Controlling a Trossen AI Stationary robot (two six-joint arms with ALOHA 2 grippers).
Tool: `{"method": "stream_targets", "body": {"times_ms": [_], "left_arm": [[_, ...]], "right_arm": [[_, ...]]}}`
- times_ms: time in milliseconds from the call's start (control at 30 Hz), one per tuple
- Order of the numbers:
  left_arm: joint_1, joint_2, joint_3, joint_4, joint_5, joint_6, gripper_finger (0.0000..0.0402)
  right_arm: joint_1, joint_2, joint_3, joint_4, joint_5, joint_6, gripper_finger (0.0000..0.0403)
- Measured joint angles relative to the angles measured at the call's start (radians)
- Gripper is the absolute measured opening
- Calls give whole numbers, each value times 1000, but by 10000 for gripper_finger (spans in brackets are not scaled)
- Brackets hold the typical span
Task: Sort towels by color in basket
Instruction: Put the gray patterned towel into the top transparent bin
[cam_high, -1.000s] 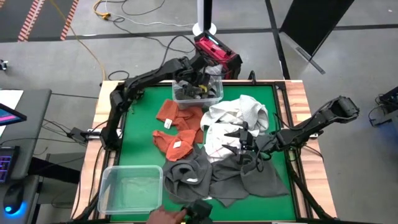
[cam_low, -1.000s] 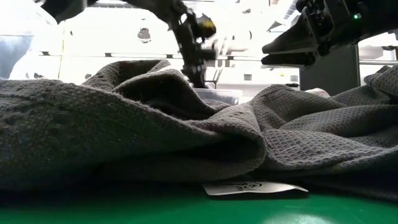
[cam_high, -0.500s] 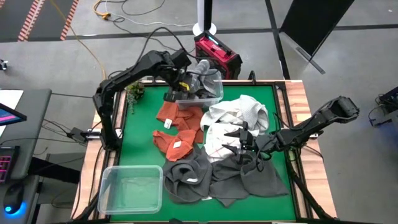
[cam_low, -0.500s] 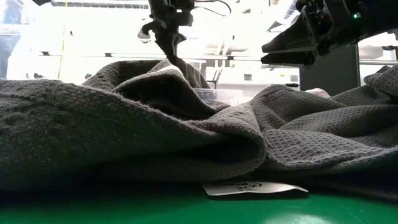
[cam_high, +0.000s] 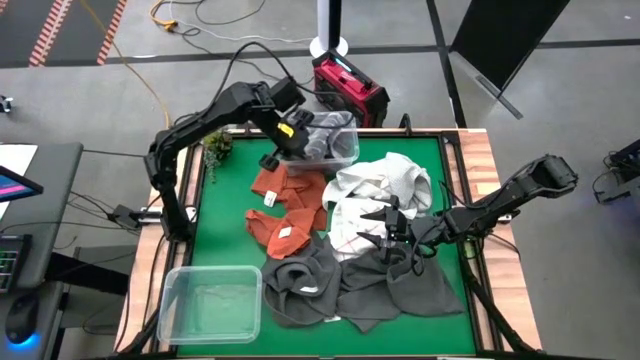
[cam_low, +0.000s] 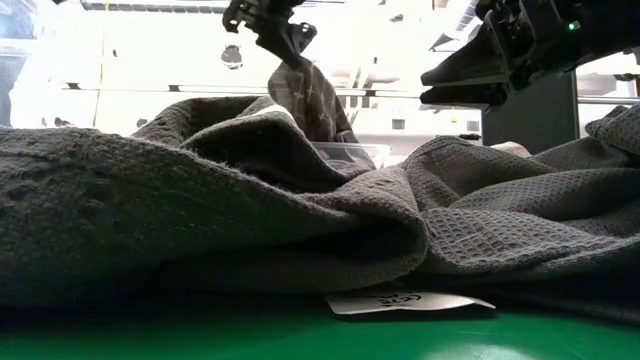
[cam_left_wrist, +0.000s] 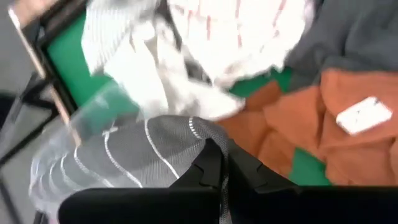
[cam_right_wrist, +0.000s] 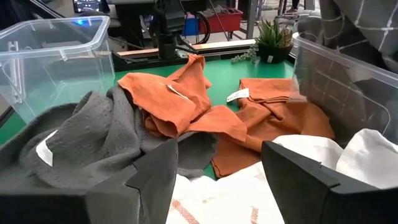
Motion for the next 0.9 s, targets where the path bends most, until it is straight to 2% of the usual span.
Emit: {"method": "stream_targets", "body": {"times_ms": [133,300,400,500,600,667,800,900], "left_arm": [[24,45,0,44,29,-78,0],[112,107,0,70,208,-150,0],[172,147,0,184,206,-253,0],[229,183,-1,349,137,-392,0],[251,209,1,456,-38,-495,0],[248,232,1,468,-159,-502,0],[207,280,-1,446,-262,-428,0],[164,311,-1,445,-339,-248,0]], "right_arm": [[0,0,0,2,0,1,260],[0,0,0,3,0,9,260],[0,0,0,3,0,9,260],[0,0,0,3,0,9,260],[0,0,0,0,0,9,260],[0,0,0,-3,0,9,260],[-1,0,0,-8,0,8,260],[-1,0,0,-9,0,8,260]]}}
